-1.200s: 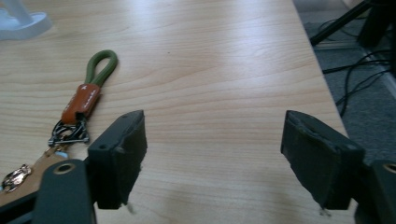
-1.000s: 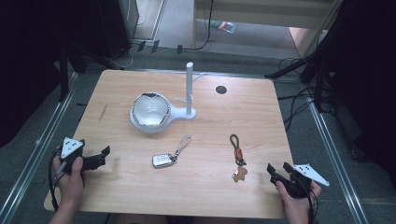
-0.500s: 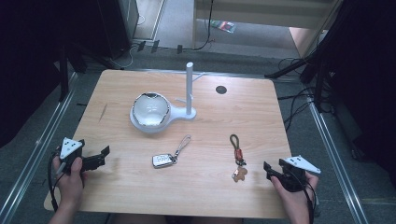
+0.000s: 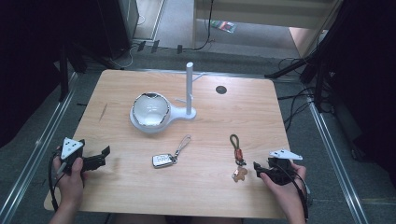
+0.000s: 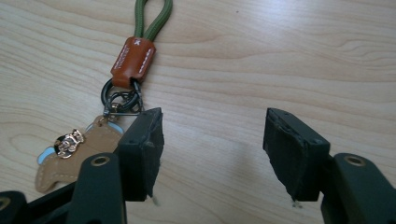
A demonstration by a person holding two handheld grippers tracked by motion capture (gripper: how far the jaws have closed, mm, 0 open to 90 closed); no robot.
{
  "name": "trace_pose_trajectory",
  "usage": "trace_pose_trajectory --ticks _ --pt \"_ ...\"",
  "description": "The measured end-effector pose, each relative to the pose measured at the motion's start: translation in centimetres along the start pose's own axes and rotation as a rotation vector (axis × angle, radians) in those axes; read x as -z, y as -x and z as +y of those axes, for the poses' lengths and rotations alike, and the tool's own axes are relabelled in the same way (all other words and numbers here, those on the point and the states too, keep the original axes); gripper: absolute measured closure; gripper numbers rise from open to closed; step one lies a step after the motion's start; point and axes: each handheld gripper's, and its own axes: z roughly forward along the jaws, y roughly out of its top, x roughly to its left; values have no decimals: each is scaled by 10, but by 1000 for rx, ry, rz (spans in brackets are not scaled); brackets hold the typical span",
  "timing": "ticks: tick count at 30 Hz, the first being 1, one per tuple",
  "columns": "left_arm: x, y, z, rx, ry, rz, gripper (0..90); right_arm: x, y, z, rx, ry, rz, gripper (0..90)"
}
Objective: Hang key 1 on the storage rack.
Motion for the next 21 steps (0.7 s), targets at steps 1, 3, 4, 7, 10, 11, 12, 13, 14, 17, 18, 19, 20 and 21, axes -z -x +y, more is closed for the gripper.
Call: trace_pose_trajectory --ticks 1,3,4,7,10,11,12,13,14,17,18,19,20,21 --pt "0 0 0 0 0 0 1 -1 -1 2 -2 -13 7 393" --pt "0 0 0 5 -2 -1 2 -2 -3 6 8 -41 7 393" --pt "0 0 0 3 -3 -1 2 -2 -4 9 16 -57 4 391" --pt "0 0 0 1 -1 -1 2 -4 -5 14 28 -88 3 388" --pt "0 0 0 1 -7 -2 2 -8 -6 24 41 -148 10 385" --pt "0 -1 0 2 -5 -1 2 -8 -6 24 41 -148 10 385" --pt "0 -1 0 2 -4 -2 2 -9 -7 29 39 -164 1 386" --pt "0 -1 0 4 -3 -3 2 -9 -8 31 42 -168 -1 386" --pt "0 -1 0 5 -3 -4 2 -9 -8 31 42 -168 -1 386" --pt "0 -1 0 6 -3 -5 2 -12 -10 39 48 -190 2 383" --pt "0 -1 0 6 -3 -5 2 -12 -10 41 48 -195 2 382" --pt "0 -1 0 8 -2 -5 2 -12 -10 41 48 -195 2 382" --pt "0 -1 0 8 -4 -6 2 -13 -11 43 53 -201 8 379" --pt "0 -1 0 8 -4 -6 2 -14 -12 47 60 -210 9 377"
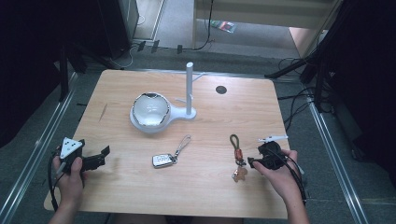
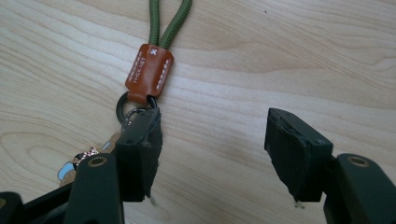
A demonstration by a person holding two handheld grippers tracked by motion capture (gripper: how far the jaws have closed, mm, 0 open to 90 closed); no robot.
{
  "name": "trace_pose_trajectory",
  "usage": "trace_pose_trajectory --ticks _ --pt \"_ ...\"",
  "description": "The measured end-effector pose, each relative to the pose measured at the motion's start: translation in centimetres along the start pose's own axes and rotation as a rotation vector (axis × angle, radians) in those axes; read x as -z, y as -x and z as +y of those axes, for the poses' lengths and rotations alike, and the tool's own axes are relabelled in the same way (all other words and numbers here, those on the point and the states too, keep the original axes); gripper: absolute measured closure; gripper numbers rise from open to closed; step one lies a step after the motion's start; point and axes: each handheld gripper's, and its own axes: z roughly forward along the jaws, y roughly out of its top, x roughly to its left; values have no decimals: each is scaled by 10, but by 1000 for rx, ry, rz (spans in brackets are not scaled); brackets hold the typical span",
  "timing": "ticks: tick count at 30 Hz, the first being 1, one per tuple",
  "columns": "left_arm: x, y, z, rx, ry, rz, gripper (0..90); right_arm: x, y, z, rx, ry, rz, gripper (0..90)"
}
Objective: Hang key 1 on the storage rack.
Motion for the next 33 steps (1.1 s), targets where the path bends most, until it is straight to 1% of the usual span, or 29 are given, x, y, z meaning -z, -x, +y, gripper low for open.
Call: trace_pose_trajectory --ticks 3,4,5,6,8,11,12,13,14,15,17,19,20,24,25,26,27,28,30,33 --pt "0 0 0 -5 0 2 2 0 -1 6 16 -25 6 377" --pt "0 0 0 -6 -1 2 2 0 -1 6 16 -25 6 377" --pt "0 0 0 -4 0 2 2 -1 -2 11 27 -50 4 376" --pt "0 0 0 -4 0 2 2 -1 -2 11 27 -50 4 376" --pt "0 0 0 -4 0 2 2 -3 -5 18 46 -90 15 363" --pt "0 1 0 -6 1 0 2 -7 -8 23 65 -129 13 360" --pt "0 1 0 -5 1 0 2 -8 -9 25 67 -143 11 360" --pt "0 1 0 -5 1 0 2 -8 -9 25 67 -143 11 360" --pt "0 0 0 -4 1 -1 2 -9 -10 27 65 -154 9 361" --pt "0 0 0 -3 1 -1 2 -11 -11 30 52 -174 7 367" --pt "0 0 0 -1 3 -3 2 -13 -11 34 55 -191 11 386" --pt "0 0 0 -1 3 -3 2 -13 -14 38 54 -219 7 405" --pt "0 0 0 -2 3 -3 2 -13 -14 38 54 -219 7 405" --pt "-1 0 0 0 5 -4 2 -15 -19 47 55 -254 8 457" --pt "-1 0 0 1 6 -3 2 -17 -23 51 53 -273 -5 476" --pt "-1 0 0 1 7 -4 2 -17 -23 51 53 -273 -5 476" --pt "-1 0 0 1 6 -4 2 -19 -25 55 49 -291 -6 522" --pt "-1 0 0 0 5 -4 2 -19 -25 55 49 -291 -6 522" --pt "-1 0 0 0 5 -5 2 -23 -29 59 49 -316 -13 535" --pt "-1 0 0 -1 5 -5 2 -26 -31 62 56 -322 -26 524"
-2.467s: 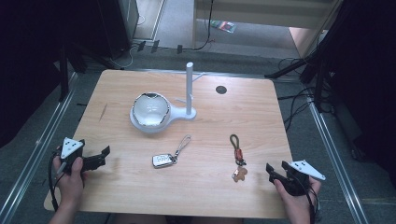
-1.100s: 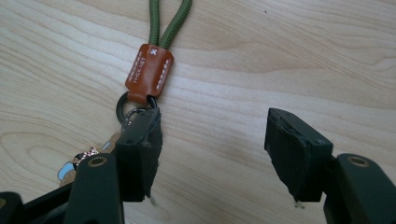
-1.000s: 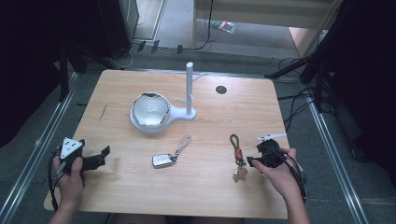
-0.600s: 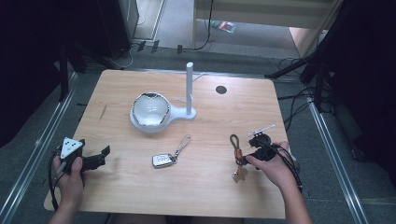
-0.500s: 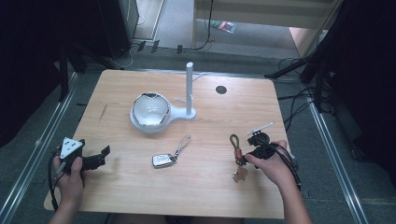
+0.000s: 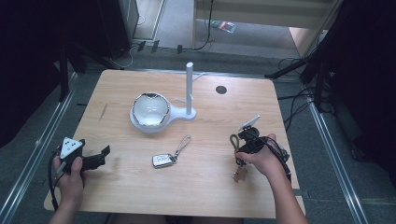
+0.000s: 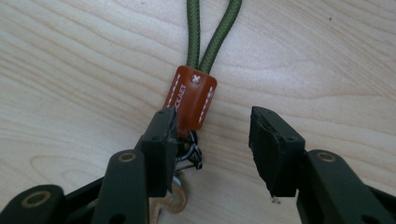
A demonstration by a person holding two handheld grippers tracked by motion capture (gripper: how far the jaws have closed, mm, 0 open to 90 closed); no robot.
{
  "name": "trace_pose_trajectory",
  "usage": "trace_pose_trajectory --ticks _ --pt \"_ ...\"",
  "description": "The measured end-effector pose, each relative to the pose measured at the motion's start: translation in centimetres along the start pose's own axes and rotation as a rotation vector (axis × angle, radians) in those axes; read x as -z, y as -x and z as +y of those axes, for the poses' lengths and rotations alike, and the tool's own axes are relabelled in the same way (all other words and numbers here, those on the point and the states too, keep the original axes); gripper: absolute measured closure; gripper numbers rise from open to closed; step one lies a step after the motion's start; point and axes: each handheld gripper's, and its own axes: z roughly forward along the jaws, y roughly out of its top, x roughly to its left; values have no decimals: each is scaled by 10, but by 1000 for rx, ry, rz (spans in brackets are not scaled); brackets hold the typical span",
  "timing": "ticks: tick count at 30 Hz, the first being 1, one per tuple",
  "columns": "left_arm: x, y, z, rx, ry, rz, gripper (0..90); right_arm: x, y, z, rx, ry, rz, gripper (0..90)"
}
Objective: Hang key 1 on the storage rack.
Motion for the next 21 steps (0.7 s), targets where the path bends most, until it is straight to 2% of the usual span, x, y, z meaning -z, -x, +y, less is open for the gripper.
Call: trace_pose_trajectory --ticks 4,8,10,12,13,15,17,21 --pt "0 0 0 -2 -1 0 2 -2 -4 8 -5 0 -56 480" --pt "0 0 0 -2 -1 1 1 -3 -5 12 -23 -15 -33 501" --pt "-1 1 0 -3 -1 3 2 -4 -5 15 -41 -24 2 514" --pt "-1 1 0 -3 -1 2 2 -4 -5 15 -54 -30 4 506" --pt "0 0 0 -4 -1 1 2 -6 -6 17 -78 -26 -20 499" --pt "0 0 0 -3 0 0 2 -6 -8 18 -81 -31 -25 505" --pt "1 0 0 -1 3 -2 2 -9 -11 20 -103 -60 2 537" --pt "0 0 0 -2 -2 -1 2 -13 -12 22 -103 -89 12 564"
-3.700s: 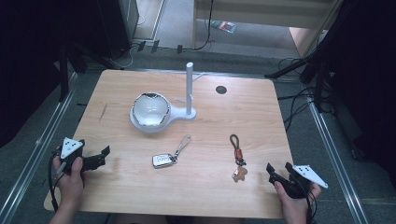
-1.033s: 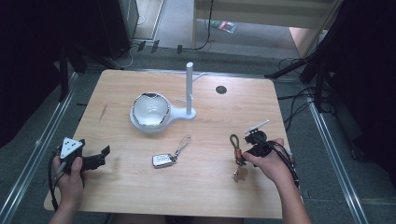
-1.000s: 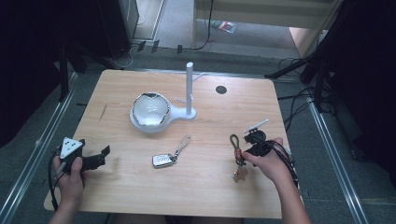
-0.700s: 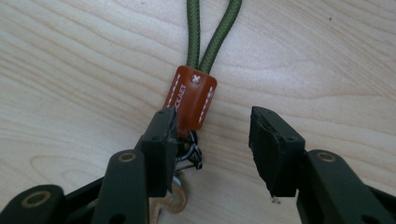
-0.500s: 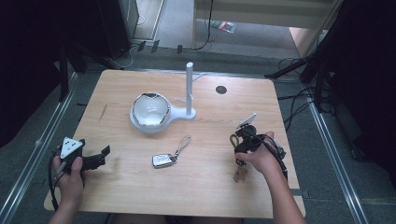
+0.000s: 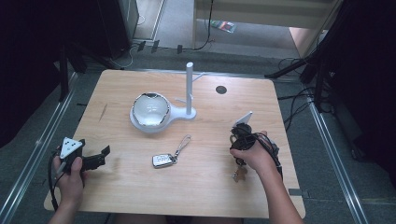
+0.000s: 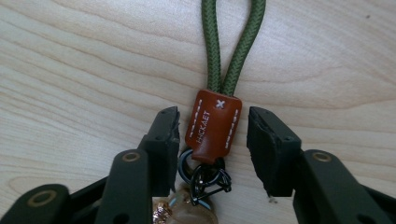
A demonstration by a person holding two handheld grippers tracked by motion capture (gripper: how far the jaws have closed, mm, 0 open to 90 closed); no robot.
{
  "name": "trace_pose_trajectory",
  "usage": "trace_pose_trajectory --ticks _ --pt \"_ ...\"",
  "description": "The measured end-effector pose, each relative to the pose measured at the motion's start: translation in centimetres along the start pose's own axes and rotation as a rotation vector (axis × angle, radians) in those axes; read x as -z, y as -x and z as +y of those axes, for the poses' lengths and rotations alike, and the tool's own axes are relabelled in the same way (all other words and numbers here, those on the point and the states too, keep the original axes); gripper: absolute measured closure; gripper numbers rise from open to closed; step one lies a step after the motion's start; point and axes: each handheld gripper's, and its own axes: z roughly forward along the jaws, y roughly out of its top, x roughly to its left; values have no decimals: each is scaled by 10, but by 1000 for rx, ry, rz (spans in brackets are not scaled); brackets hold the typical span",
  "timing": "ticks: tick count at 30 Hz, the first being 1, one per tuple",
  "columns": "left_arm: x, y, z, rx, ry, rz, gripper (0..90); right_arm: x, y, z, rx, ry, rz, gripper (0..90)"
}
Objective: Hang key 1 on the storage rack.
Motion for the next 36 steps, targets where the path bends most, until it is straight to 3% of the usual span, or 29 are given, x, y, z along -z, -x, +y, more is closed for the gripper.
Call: trace_pose_trajectory --ticks 3,12,17,20,22,27,36 --pt "-1 0 0 0 2 2 2 -5 0 2 -20 -28 -29 595" --pt "0 0 0 1 4 -1 2 -8 -4 5 -22 -59 -10 665" --pt "0 0 0 -3 1 1 2 -8 -7 6 -14 -63 -29 679" --pt "0 0 0 -4 0 0 2 -9 -6 7 -22 -67 -23 681" --pt "0 0 0 -3 -1 -3 2 -9 -1 8 -40 -77 10 686" --pt "0 0 0 0 -2 -6 2 -9 -1 11 -51 -107 9 693" --pt "0 0 0 5 -1 -7 2 -9 -1 10 -42 -95 11 699"
